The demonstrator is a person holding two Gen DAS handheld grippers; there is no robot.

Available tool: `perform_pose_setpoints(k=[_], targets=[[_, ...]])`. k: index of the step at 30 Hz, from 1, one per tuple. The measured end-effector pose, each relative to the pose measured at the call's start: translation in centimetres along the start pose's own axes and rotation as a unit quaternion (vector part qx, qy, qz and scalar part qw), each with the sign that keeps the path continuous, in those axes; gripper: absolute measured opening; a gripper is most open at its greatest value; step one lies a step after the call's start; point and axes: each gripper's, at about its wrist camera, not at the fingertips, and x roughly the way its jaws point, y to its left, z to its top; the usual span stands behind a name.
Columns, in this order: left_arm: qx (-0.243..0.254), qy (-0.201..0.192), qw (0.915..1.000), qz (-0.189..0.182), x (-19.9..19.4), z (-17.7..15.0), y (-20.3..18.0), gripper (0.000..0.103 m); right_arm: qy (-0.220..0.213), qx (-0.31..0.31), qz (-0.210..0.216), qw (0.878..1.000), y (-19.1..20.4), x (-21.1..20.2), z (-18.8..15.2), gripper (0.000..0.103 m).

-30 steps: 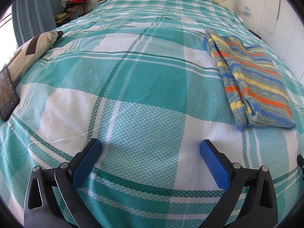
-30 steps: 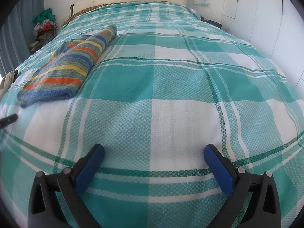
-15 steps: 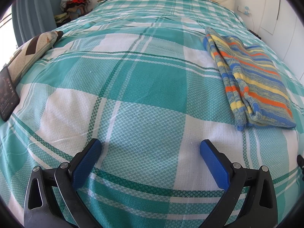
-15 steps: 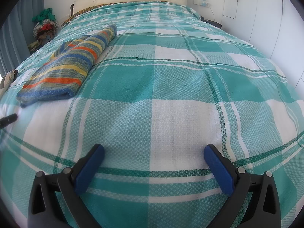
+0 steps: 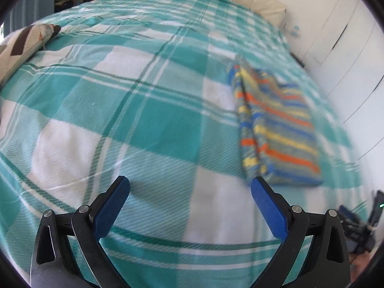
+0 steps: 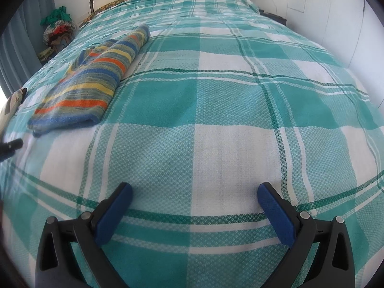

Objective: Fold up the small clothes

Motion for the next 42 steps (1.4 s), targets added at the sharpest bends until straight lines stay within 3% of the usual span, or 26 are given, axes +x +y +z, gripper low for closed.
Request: perform_pose_setpoints(k=[2,5,8,10,12,14,15,16,17,20,25,27,29,30,31,32,33,35,36,37,39,42], targets=[[-0.008,-0.003,0.9988,-0.049,0.4,2.2,-1.2,0.101,-0.014,0.017,0.052,0.998,-0.5,-0.8,1.9,0.102],[0.012,0.042,0.9939,-0.102,4.4,5.3,-4.1,0.101,-0.049,0.032,0.119,0.991,0.1,-1.0,6.6,0.102],[0.030,0.076,0.9935,-0.079,9.0,7.0,-6.0,0.101,-0.036,0.061,0.207,0.976,1.5,1.8,11.7,0.100],[0.040,0.088,0.9933,-0.064,11.0,7.5,-6.7,0.101,-0.024,0.075,0.233,0.969,2.6,4.5,14.2,0.097],[0.052,0.089,0.9936,-0.047,12.2,7.6,-7.3,0.100,-0.005,0.086,0.245,0.966,3.8,7.6,15.8,0.084],[0.061,0.086,0.9941,-0.026,13.1,7.5,-7.5,0.084,0.028,0.099,0.283,0.954,5.3,10.8,16.3,0.071],[0.067,0.085,0.9940,-0.016,13.6,7.4,-7.6,0.050,0.040,0.094,0.291,0.951,6.4,12.0,16.1,0.055],[0.066,0.091,0.9935,-0.020,13.9,7.5,-7.7,0.026,0.035,0.075,0.281,0.956,7.6,12.5,15.9,0.045],[0.055,0.091,0.9940,-0.027,13.8,7.7,-7.7,0.020,0.032,0.053,0.263,0.963,8.6,12.7,15.8,0.038],[0.047,0.078,0.9951,-0.038,12.4,8.6,-8.3,0.016,0.014,0.047,0.241,0.969,9.7,11.4,16.1,0.028],[0.067,0.025,0.9944,-0.078,7.5,10.6,-10.4,0.016,-0.048,-0.001,0.240,0.970,11.3,5.5,17.9,0.026],[0.065,0.022,0.9939,-0.086,6.7,11.2,-10.7,0.017,-0.066,0.006,0.247,0.967,11.1,3.6,18.5,0.026],[0.064,0.049,0.9951,-0.058,8.0,10.8,-10.5,0.033,-0.059,0.032,0.246,0.967,10.0,3.2,18.8,0.029],[0.068,0.061,0.9955,-0.024,8.7,10.2,-10.2,0.039,-0.044,0.042,0.235,0.970,9.5,3.7,18.6,0.040],[0.075,0.067,0.9947,0.019,9.1,9.4,-9.8,0.040,-0.021,0.048,0.211,0.976,9.1,4.6,18.2,0.049],[0.081,0.068,0.9931,0.051,8.9,8.5,-9.3,0.040,0.001,0.050,0.176,0.983,8.7,5.4,17.5,0.065],[0.085,0.062,0.9927,0.059,8.1,7.5,-8.9,0.042,0.015,0.049,0.144,0.988,8.1,5.5,16.7,0.068],[0.102,0.035,0.9916,0.072,5.5,5.4,-8.7,0.063,0.012,0.026,0.109,0.994,7.2,4.1,14.9,0.071],[0.117,0.017,0.9888,0.091,3.9,4.3,-9.0,0.086,0.006,0.007,0.092,0.996,7.2,2.9,14.0,0.080],[0.132,-0.004,0.9851,0.109,2.4,3.3,-9.4,0.098,0.002,-0.012,0.072,0.997,7.3,1.6,12.9,0.085],[0.158,-0.036,0.9773,0.136,-0.2,1.5,-10.4,0.100,-0.005,-0.040,0.053,0.998,7.6,-1.3,10.9,0.096],[0.161,-0.031,0.9726,0.165,-2.2,-0.1,-11.3,0.102,-0.019,-0.067,0.024,0.997,8.7,-4.9,8.6,0.102]])
